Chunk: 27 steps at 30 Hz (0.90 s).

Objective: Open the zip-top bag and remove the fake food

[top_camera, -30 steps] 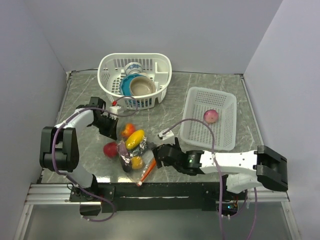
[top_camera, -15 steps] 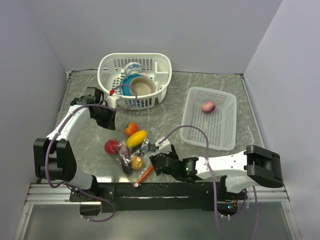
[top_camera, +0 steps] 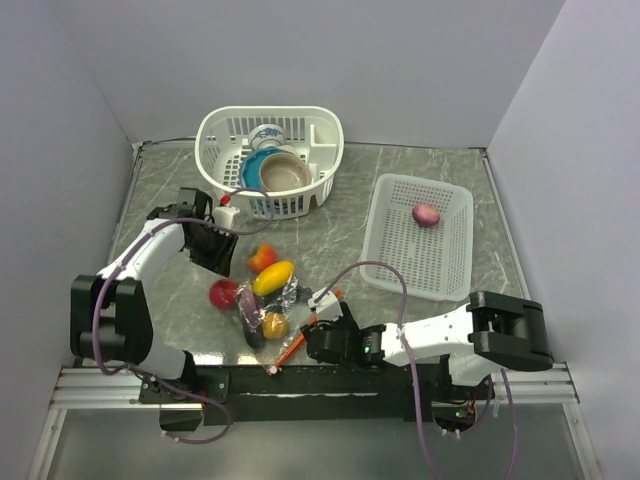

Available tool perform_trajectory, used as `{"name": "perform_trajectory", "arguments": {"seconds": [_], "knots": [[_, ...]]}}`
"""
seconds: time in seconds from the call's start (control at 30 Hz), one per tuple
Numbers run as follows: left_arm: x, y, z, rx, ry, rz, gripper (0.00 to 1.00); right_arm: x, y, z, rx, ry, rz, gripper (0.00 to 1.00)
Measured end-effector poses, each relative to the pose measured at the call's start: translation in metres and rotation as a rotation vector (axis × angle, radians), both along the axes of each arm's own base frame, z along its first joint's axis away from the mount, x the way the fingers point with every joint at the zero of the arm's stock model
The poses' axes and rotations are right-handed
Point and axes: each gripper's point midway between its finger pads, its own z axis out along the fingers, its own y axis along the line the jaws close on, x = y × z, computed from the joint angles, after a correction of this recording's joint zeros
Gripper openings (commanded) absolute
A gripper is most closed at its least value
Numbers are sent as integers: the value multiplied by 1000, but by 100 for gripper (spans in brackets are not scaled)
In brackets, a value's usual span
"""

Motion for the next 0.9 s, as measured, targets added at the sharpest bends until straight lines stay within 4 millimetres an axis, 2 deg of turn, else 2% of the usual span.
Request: {"name": "perform_trajectory", "arguments": {"seconds": [0.2,0.47,0.57,0.7,0.77,0.83,0.87,0.9], "knots": [[1,-10,-28,-32,82,-20,52,5,10,11,36,-27,-21,77],[-3,-42,-44,-92,133,-91,52,7,19,17,76,-35,-29,77],[-6,-49,-44,-117,146,-100,55,7,25,16,83,-32,-27,77],[-6,-53,-43,-136,148,-99,69,7,33,10,85,-26,-22,77],[-6,-53,-43,-136,148,-98,68,6,36,7,82,-21,-18,78],[-6,-53,-43,-137,149,-94,56,6,38,7,85,-19,-15,78],[-6,-54,-43,-139,151,-92,41,6,41,9,90,-20,-12,78],[-7,-54,-43,-140,153,-89,31,7,43,10,95,-22,-10,79]]}}
